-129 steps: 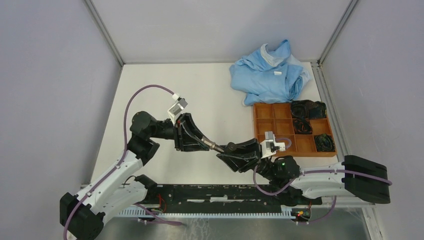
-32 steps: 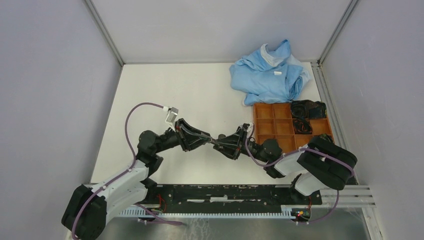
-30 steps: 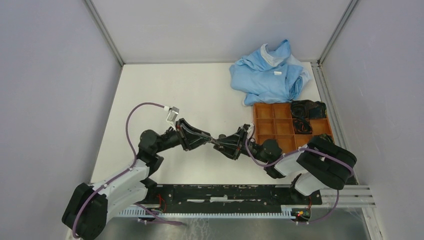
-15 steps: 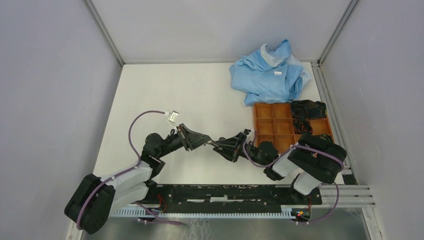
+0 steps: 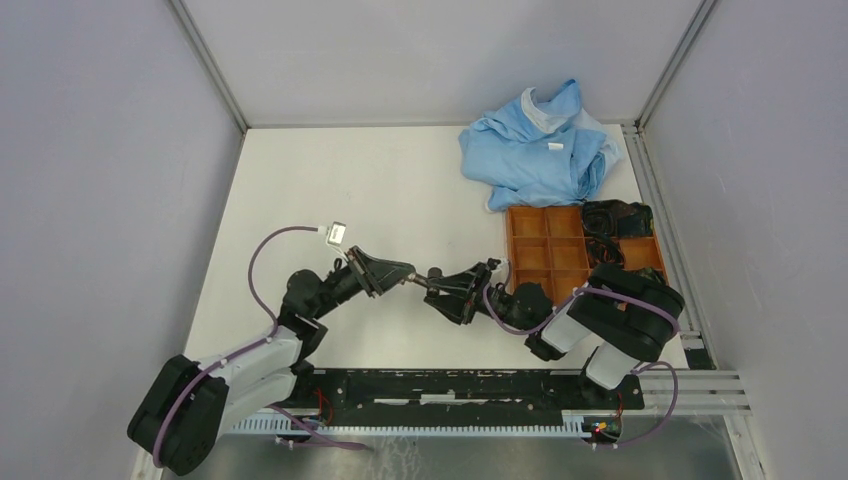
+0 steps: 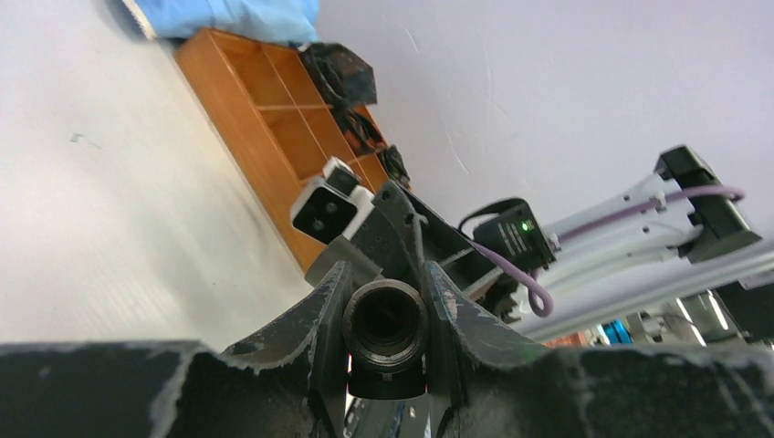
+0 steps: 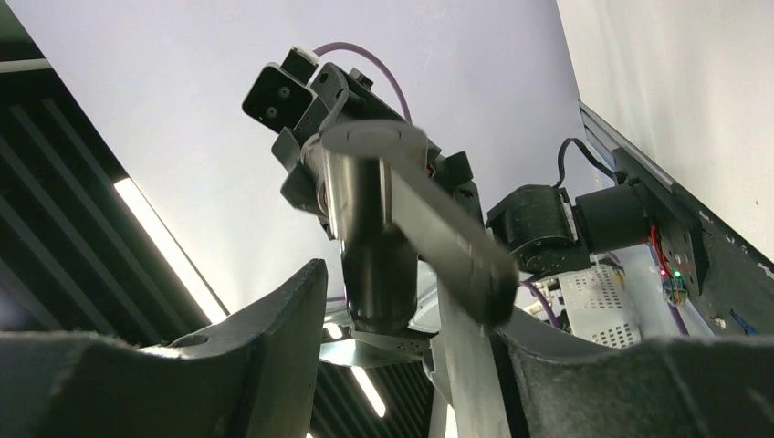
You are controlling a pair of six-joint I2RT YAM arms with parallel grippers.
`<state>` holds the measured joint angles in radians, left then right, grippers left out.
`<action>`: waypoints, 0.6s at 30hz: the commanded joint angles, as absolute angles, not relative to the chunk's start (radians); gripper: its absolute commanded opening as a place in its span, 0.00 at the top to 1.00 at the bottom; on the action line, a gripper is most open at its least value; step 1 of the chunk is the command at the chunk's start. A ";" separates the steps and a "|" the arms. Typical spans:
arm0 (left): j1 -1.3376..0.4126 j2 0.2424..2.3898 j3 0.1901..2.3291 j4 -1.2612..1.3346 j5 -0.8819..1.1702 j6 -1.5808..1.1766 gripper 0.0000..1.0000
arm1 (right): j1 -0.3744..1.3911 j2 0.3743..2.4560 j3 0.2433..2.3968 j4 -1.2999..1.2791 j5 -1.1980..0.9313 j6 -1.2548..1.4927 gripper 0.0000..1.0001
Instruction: Install the water faucets
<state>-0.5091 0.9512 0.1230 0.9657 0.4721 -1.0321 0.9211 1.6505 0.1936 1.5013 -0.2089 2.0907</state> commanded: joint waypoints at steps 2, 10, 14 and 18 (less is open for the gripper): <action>-0.488 0.932 0.120 1.024 0.391 -1.081 0.98 | 0.921 1.659 0.187 1.907 -0.198 2.182 0.43; -0.444 0.937 0.135 0.997 0.402 -1.110 0.98 | 0.922 1.641 0.166 1.889 -0.220 2.139 0.27; -0.416 0.942 0.152 0.970 0.418 -1.127 0.98 | 0.922 1.623 0.147 1.876 -0.251 2.095 0.13; -0.387 0.939 0.178 0.919 0.421 -1.147 0.98 | 0.922 1.585 0.122 1.866 -0.298 2.019 0.12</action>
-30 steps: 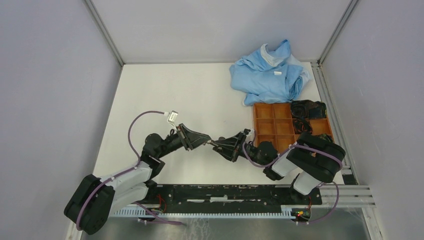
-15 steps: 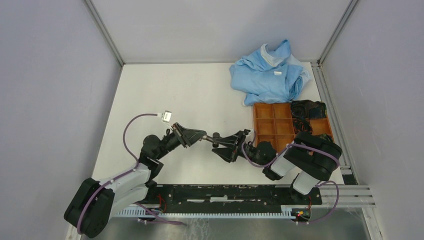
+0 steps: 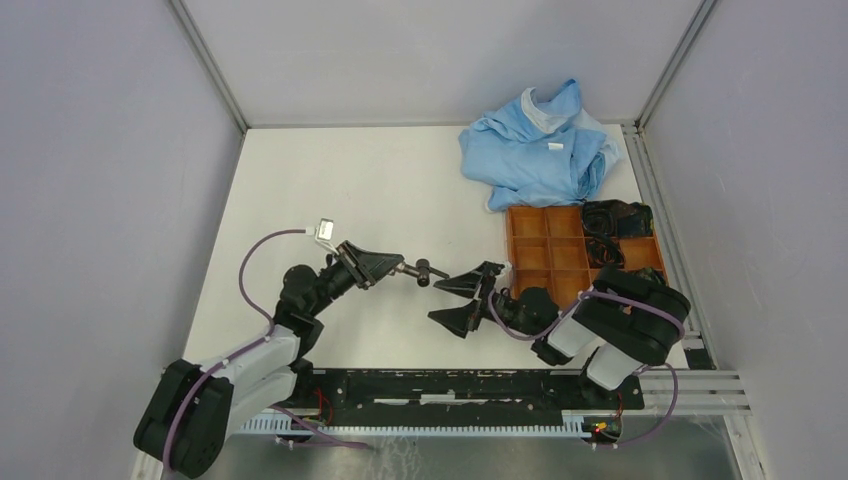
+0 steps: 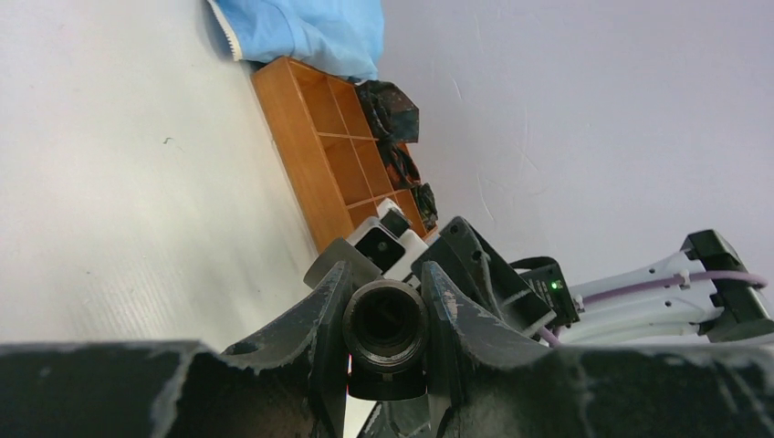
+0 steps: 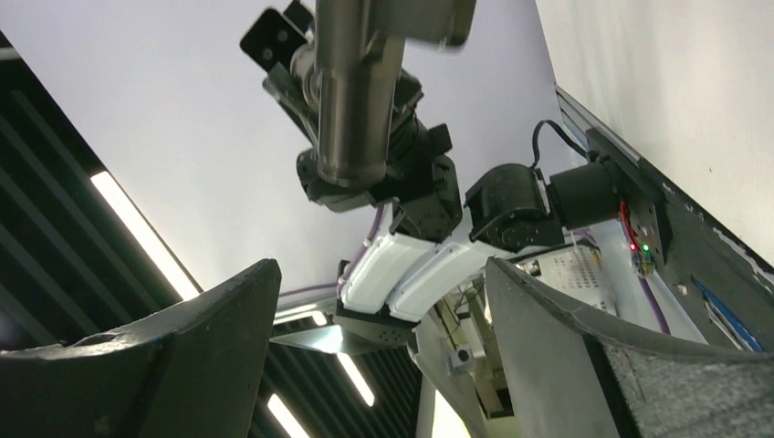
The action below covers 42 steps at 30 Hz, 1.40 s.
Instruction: Install the water faucets
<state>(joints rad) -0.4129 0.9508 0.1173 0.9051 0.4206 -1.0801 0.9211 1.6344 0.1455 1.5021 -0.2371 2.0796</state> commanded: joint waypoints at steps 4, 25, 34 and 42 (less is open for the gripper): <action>-0.358 0.942 0.221 0.853 0.447 -1.177 0.98 | 0.920 1.463 0.109 1.749 -0.374 1.864 0.11; -0.273 0.955 0.419 0.303 0.587 -1.399 0.98 | 1.004 0.735 0.409 0.396 0.092 -0.150 0.11; -0.272 0.936 0.436 0.240 0.610 -1.433 0.98 | 1.169 0.863 0.356 0.597 0.160 -0.461 0.03; -0.269 0.892 0.426 0.237 0.618 -1.425 0.98 | 1.156 1.029 0.362 0.767 0.107 -0.445 0.02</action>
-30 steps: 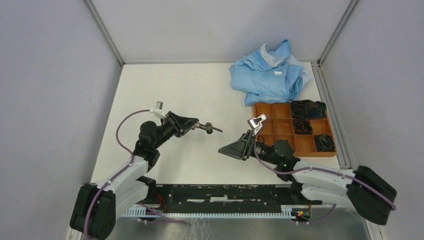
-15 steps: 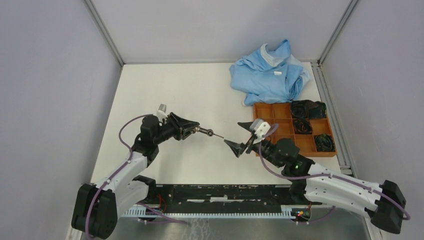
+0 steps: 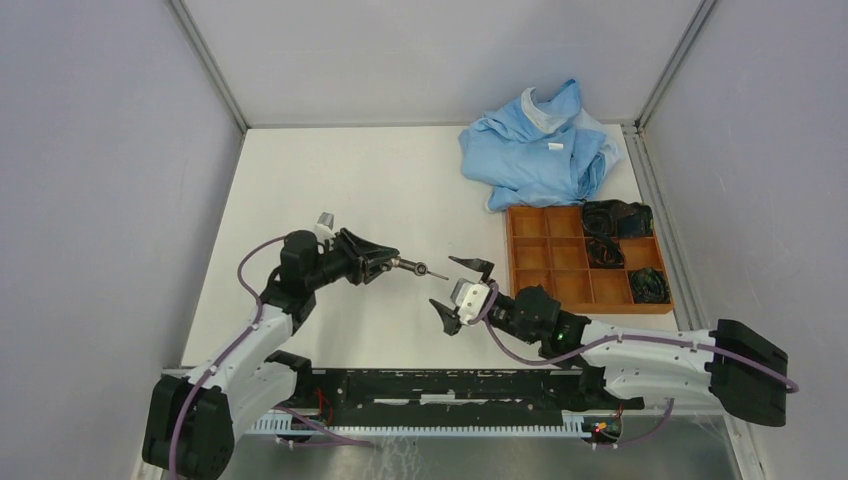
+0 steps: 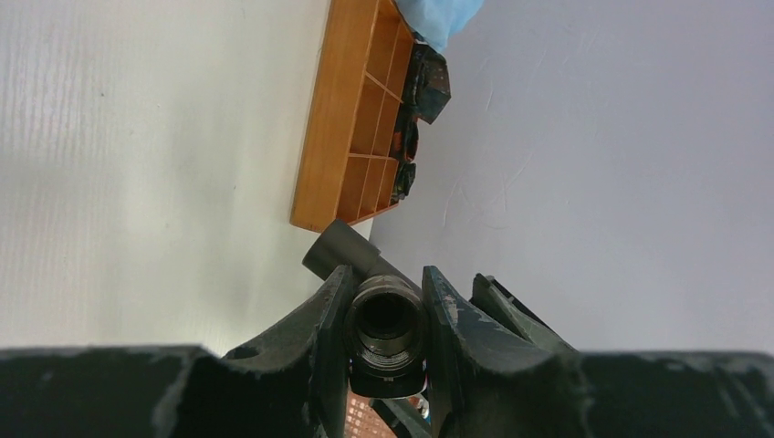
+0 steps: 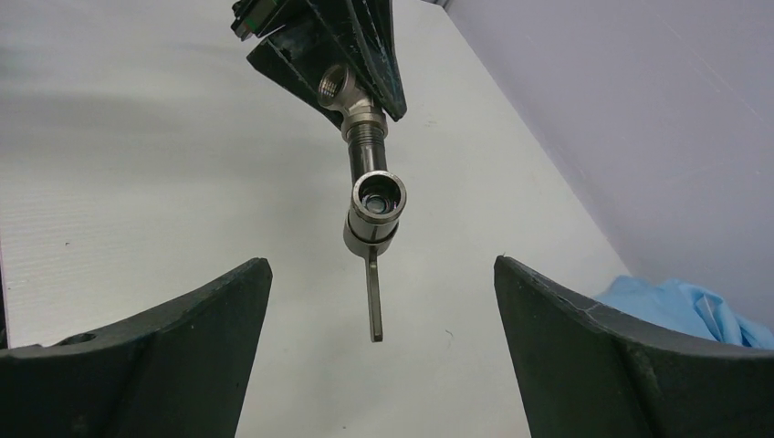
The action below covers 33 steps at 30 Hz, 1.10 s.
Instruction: Install the water faucets
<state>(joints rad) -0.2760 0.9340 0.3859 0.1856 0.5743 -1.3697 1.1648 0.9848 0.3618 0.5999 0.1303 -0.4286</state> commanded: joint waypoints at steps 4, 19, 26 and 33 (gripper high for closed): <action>-0.270 0.873 0.418 0.246 0.624 -1.425 0.98 | 1.115 1.086 0.379 0.807 0.033 -0.398 0.02; -0.268 0.858 0.411 0.268 0.668 -1.421 0.98 | 1.046 1.295 0.479 0.869 -0.132 -0.346 0.08; -0.268 0.840 0.405 0.274 0.674 -1.416 0.98 | 1.032 1.356 0.505 0.913 -0.157 -0.284 0.20; -0.268 0.830 0.403 0.282 0.682 -1.414 0.98 | 1.023 1.377 0.500 0.952 -0.168 -0.228 0.45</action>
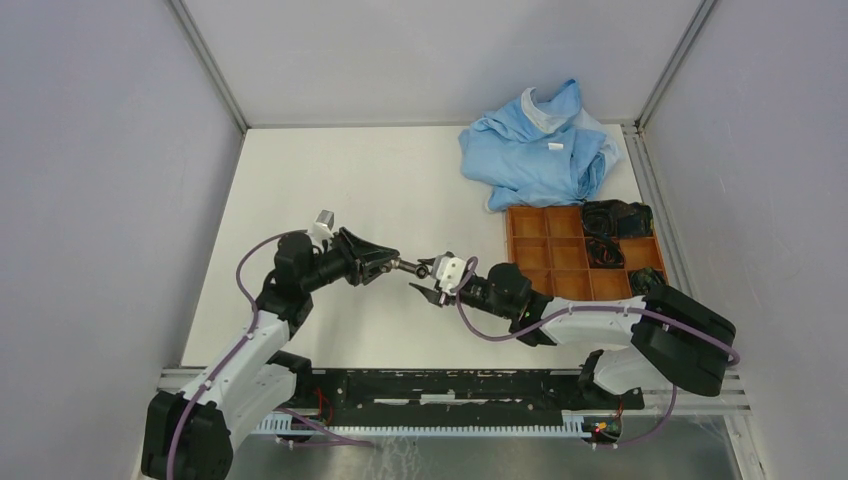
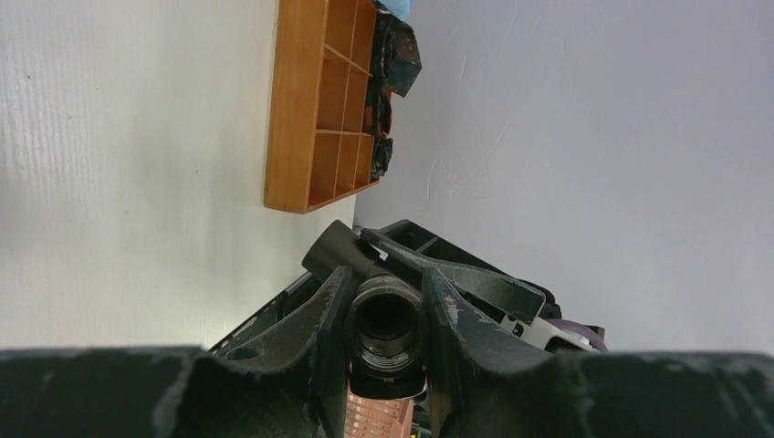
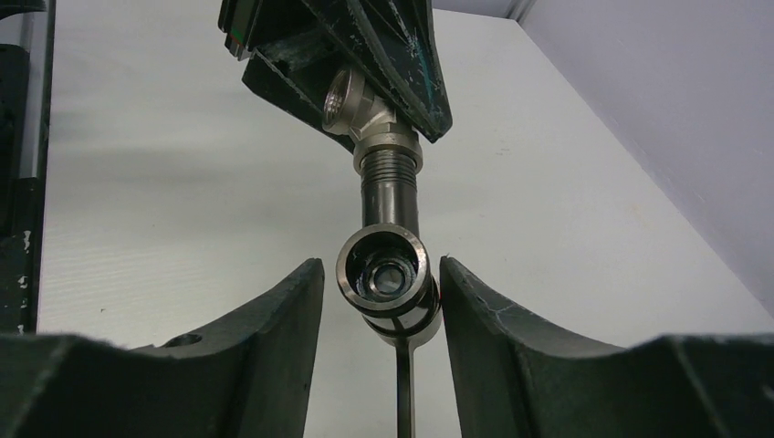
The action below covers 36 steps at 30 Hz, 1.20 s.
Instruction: Install the water faucets
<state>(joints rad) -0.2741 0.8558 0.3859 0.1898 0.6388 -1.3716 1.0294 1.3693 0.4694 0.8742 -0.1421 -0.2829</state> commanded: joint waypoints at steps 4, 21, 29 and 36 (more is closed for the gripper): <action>-0.268 0.829 0.401 0.296 0.684 -1.416 0.98 | 1.022 1.376 0.498 0.968 -0.197 -0.197 0.56; -0.268 0.798 0.341 0.535 0.717 -1.383 0.98 | 0.962 1.424 0.495 1.152 -0.355 0.359 1.00; -0.268 0.778 0.258 0.746 0.694 -1.371 0.98 | 0.923 1.552 0.442 1.571 -0.454 0.998 1.00; -0.268 0.761 0.212 0.798 0.699 -1.332 0.98 | 0.922 1.761 0.505 1.956 -0.488 1.542 1.00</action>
<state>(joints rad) -0.2569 0.7799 0.2180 0.6456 0.6624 -1.3434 0.9070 1.6802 0.4469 1.4715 -0.3985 1.1355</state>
